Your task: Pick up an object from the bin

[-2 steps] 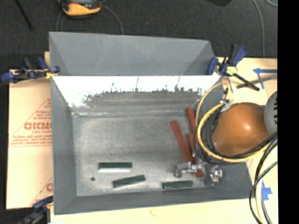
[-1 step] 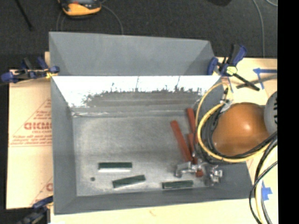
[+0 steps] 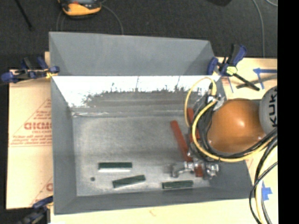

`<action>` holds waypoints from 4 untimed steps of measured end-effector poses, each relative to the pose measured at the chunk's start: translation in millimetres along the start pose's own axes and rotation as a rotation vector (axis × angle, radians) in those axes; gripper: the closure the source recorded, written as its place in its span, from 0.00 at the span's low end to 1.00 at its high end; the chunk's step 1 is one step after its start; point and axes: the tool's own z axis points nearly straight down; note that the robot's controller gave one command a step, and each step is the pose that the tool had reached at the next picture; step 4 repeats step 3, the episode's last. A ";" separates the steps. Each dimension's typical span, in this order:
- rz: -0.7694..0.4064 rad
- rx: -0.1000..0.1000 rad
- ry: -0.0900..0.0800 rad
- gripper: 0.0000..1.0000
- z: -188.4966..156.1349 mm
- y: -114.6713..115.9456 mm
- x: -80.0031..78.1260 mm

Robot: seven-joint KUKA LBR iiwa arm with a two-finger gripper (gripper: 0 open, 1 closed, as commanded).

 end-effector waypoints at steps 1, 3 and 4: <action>-0.194 0.001 -0.003 1.00 -5.4 -44.7 -20.2; -0.161 0.004 -0.003 1.00 -150.2 -70.5 -8.4; -0.161 0.004 -0.003 1.00 -150.2 -70.5 -8.4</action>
Offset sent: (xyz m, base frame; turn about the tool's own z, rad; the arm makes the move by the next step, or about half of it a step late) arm 0.0000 0.0000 0.0000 0.0000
